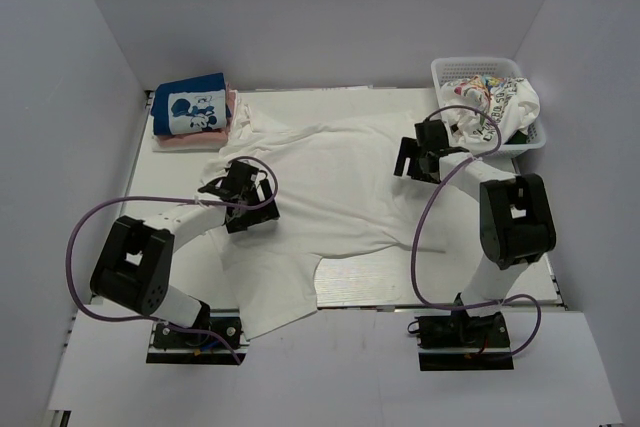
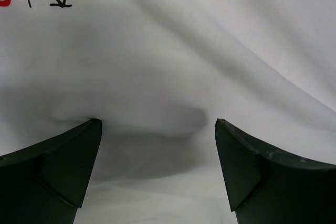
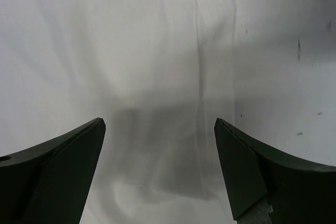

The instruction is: Fold and stack the t-shirts

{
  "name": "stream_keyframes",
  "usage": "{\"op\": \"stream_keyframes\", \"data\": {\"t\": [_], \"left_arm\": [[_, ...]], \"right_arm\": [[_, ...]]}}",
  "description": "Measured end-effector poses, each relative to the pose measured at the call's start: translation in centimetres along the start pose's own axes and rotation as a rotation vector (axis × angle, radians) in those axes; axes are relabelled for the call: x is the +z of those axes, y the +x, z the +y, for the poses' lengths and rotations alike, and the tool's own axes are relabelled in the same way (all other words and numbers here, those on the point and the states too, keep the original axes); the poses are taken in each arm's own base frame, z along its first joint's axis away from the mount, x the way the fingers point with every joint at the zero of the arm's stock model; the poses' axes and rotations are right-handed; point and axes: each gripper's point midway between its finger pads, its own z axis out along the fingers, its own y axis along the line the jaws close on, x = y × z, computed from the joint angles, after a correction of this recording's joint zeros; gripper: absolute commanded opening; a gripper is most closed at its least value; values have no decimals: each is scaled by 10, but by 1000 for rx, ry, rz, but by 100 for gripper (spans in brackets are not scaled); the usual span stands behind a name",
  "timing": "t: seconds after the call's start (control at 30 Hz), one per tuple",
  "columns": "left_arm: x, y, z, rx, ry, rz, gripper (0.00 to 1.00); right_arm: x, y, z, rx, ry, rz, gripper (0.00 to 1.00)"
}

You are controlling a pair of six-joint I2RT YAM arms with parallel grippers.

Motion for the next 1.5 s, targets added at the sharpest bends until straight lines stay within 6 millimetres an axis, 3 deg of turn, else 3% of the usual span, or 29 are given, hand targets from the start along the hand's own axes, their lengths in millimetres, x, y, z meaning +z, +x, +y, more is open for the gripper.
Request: {"op": "stream_keyframes", "data": {"t": [0.2, 0.43, 0.5, 0.57, 0.77, 0.9, 1.0, 1.13, 1.23, 1.3, 1.5], "left_arm": [[1, -3, 0, 3, -17, 4, 100], [5, -7, 2, 6, -45, 9, 100], [6, -8, 2, 6, -54, 13, 100], [6, -8, 2, 6, -58, 14, 100], [6, -10, 4, 2, -70, 3, 100], [6, -11, 6, -6, -80, -10, 100], [6, -12, 8, -13, -85, -20, 100], [6, -13, 9, -20, -91, -32, 100], [6, -14, 12, -24, -105, -43, 100], [7, -15, 14, -24, -115, -49, 100], [7, -16, 17, -23, -128, -59, 100]], "right_arm": [[20, -8, -4, 9, -7, 21, 90], [24, -6, 2, -9, -58, 38, 64], [24, -9, 5, -16, -77, 31, 39], [23, -12, 9, -24, -95, 24, 0], [22, -23, 16, -21, -119, 19, 0], [15, -41, 21, -22, -128, -2, 0], [4, -57, 22, -6, -111, -5, 0], [-24, -101, 30, 31, -106, -39, 0], [-37, -114, 33, 35, -108, -46, 0], [-42, -111, 30, 33, -101, -32, 0], [-61, -59, 8, 11, -73, 63, 0]]}}
